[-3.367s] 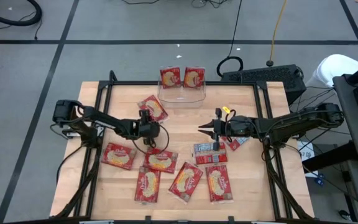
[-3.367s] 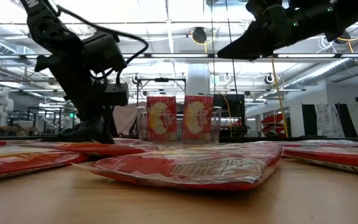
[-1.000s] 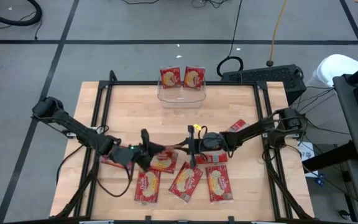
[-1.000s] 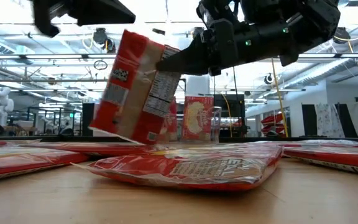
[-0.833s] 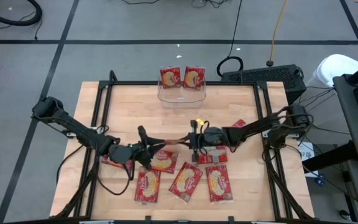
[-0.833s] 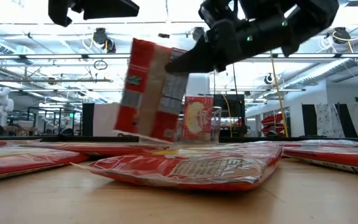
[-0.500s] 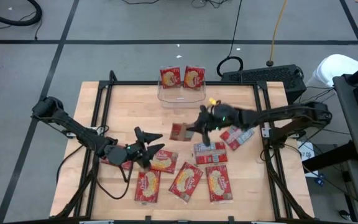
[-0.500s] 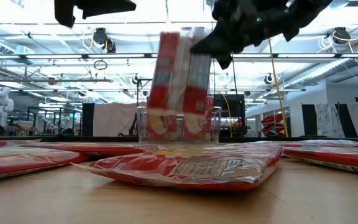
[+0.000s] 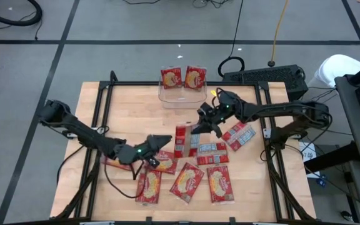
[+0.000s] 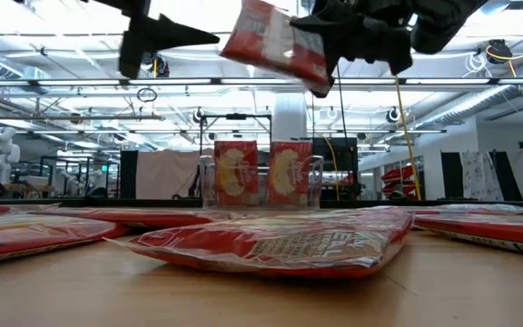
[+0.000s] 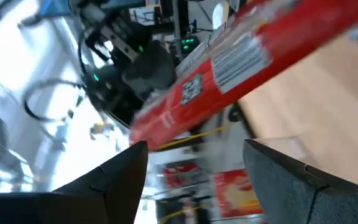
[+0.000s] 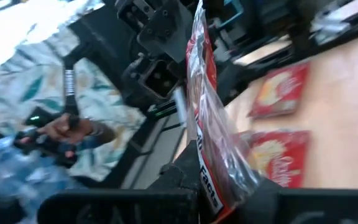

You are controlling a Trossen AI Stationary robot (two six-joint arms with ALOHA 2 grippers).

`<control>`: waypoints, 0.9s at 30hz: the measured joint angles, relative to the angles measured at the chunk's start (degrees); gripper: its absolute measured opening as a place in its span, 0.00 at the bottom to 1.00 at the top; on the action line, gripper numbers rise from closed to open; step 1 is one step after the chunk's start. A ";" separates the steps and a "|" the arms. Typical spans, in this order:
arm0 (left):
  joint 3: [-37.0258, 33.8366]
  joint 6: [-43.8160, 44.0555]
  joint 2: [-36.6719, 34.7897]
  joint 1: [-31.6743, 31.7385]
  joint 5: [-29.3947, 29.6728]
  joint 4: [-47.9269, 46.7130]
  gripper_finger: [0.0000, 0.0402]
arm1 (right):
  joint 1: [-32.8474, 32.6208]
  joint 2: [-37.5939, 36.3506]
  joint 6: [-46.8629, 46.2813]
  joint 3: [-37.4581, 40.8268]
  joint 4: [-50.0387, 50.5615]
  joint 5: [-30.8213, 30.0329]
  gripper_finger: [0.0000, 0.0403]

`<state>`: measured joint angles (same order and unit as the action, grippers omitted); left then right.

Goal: Sort popcorn bags into baskets
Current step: Put the red popcorn bag into the transparent bin

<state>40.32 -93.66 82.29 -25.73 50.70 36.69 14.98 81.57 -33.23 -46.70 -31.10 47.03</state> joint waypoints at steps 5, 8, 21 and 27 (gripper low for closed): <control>1.18 -4.41 2.89 2.17 -3.64 1.85 0.67 | -0.49 4.25 -6.48 0.00 -7.12 4.66 0.01; 1.79 -5.74 4.73 3.17 -4.56 2.50 0.67 | -0.38 6.17 -9.00 0.06 -8.57 7.45 0.01; 2.34 -6.89 7.35 2.77 -4.49 9.77 0.48 | 1.08 7.07 -11.41 0.04 -8.17 10.76 0.01; 2.34 3.02 7.35 1.39 -4.51 10.49 0.54 | 3.14 7.07 -10.63 0.21 -8.19 12.91 0.01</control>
<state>42.65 -90.64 89.65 -24.34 46.19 47.18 18.12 88.64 -43.86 -46.48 -39.29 59.94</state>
